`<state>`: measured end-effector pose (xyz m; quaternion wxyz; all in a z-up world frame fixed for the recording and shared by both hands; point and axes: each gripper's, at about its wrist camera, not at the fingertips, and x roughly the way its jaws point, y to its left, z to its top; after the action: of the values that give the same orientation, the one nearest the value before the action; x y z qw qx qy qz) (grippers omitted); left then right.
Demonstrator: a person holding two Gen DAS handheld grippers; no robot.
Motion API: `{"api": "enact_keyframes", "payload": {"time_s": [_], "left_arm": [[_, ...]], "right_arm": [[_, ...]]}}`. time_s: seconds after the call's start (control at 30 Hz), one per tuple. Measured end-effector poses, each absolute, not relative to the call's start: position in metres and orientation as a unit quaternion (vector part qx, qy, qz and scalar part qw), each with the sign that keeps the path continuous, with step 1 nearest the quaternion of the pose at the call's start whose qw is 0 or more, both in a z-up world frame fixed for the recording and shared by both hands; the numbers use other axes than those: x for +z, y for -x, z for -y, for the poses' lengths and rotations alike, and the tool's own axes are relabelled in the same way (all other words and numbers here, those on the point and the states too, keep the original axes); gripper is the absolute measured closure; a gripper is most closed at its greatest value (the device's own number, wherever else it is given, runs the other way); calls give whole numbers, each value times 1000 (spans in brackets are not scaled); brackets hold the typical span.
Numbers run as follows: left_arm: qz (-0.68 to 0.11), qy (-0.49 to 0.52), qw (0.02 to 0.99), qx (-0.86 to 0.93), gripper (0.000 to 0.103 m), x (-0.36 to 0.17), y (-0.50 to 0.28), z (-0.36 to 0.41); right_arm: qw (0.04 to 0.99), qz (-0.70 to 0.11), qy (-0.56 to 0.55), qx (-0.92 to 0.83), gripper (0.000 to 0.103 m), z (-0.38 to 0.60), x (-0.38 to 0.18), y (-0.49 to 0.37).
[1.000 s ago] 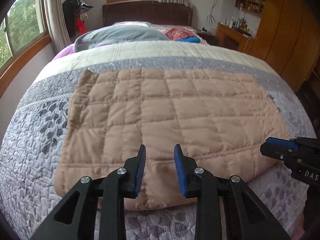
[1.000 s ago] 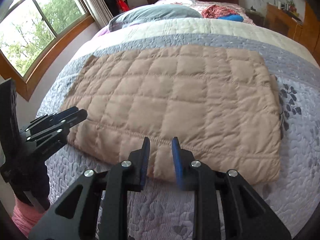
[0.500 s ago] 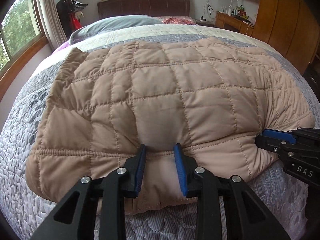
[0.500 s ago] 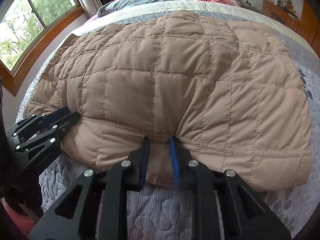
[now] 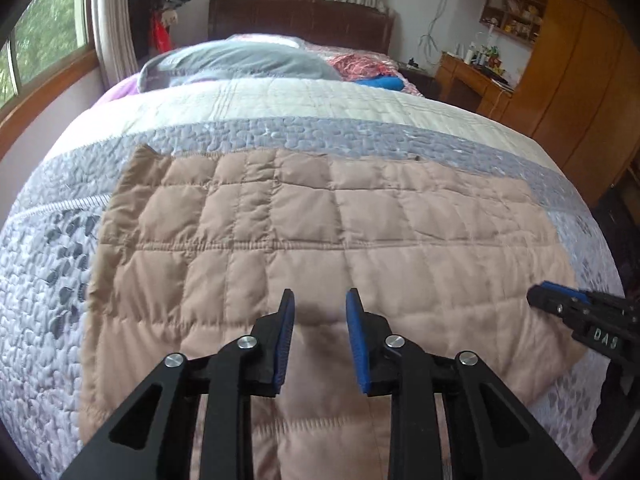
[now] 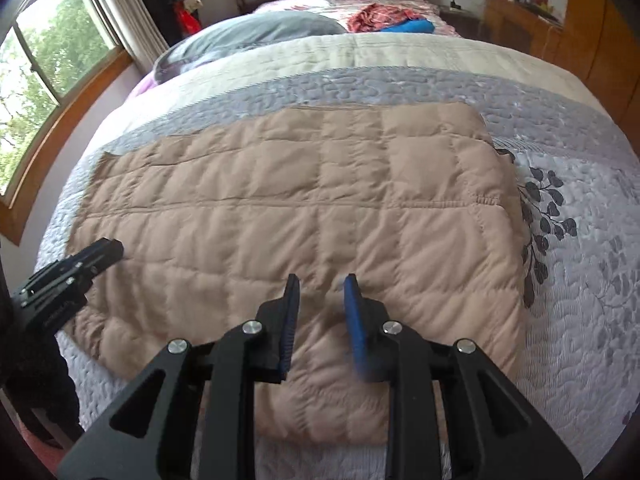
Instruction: Fold large clothes
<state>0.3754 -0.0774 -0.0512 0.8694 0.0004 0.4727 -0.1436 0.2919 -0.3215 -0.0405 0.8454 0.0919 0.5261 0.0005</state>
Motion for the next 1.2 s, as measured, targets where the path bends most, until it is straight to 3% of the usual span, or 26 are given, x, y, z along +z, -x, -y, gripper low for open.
{"api": "enact_keyframes", "payload": {"time_s": [0.3,0.77,0.83,0.97,1.03,1.2], "left_arm": [[-477,-15,866,-146,76,-86,-384,77],[-456,-19,876,-156,76,-84,-360,73],[-448,-27,881,-153,76,-78,-355,69],[-422,-34,893,-152,66,-55,-334,55],[-409,-39,900,-147,60,-43,-327,47],[-382,-60,913,-128,45,-20,-308,25]], "right_arm": [[846,-529,-64,-4,80,312,-79,-301],[856,-515,-53,15,79,313,-73,-293],[859,-507,-64,30,65,318,-65,-287],[880,-468,-65,37,57,330,-37,-271],[888,-453,-69,35,44,338,-25,-265],[900,-430,-68,19,34,359,-6,-255]]}}
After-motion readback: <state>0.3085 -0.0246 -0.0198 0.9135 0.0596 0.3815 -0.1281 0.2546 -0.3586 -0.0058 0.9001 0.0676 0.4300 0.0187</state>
